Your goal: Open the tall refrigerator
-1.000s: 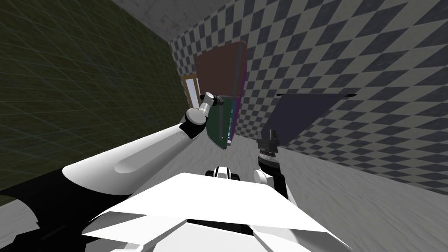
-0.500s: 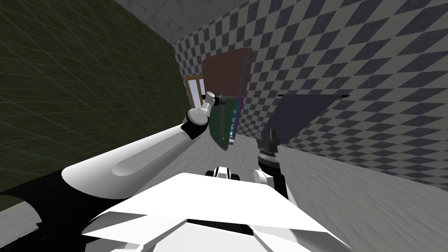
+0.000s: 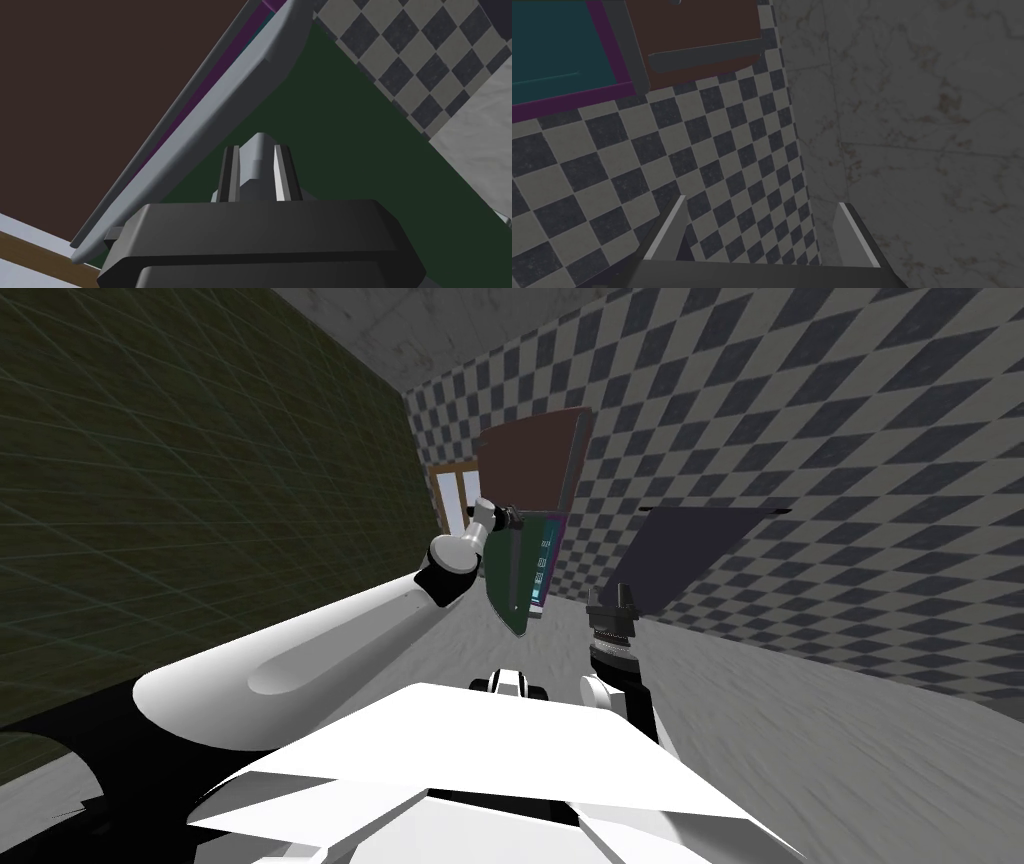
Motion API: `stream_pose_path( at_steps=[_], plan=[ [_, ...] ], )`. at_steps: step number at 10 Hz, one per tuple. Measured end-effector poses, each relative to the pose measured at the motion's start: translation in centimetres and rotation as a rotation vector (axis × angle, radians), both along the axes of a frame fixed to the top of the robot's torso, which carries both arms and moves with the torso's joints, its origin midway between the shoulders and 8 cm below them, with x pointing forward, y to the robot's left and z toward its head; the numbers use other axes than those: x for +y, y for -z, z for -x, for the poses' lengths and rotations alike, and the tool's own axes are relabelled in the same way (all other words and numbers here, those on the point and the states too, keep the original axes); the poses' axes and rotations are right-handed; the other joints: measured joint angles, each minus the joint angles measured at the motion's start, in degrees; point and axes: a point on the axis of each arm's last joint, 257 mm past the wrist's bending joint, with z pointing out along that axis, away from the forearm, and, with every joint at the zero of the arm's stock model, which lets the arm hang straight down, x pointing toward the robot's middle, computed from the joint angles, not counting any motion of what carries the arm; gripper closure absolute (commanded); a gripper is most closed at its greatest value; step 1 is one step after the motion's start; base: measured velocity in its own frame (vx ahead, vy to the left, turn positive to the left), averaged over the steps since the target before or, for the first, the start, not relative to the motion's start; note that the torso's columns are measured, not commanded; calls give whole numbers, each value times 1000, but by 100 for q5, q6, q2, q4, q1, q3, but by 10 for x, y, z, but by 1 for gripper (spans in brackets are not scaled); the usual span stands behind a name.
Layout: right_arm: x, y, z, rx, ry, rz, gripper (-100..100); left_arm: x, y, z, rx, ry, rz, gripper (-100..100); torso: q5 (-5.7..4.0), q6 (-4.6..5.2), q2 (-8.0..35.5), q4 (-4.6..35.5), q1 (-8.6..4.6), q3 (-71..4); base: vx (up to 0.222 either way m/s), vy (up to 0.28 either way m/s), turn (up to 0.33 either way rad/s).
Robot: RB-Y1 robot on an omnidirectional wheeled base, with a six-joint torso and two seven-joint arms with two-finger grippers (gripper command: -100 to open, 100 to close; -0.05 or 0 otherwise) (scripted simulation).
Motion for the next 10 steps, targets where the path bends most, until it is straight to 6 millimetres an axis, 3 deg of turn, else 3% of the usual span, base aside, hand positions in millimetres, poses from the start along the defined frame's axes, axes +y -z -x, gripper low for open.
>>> stream_pose_path(
  at_steps=[2,7,10],
  plan=[
    [0,0,0,0,0,0,0,-18,-1,9,-1,54,3,100,13,-2,4,-4,45,1,-57,314,-48],
    [0,0,0,0,0,0,0,-51,-5,28,-11,161,6,100,-5,12,20,-1,-1,15,-67,281,-18],
    [0,0,0,0,0,0,0,-61,-4,34,-10,195,6,100,-25,30,7,3,-44,7,-2,146,-11]
  ],
)
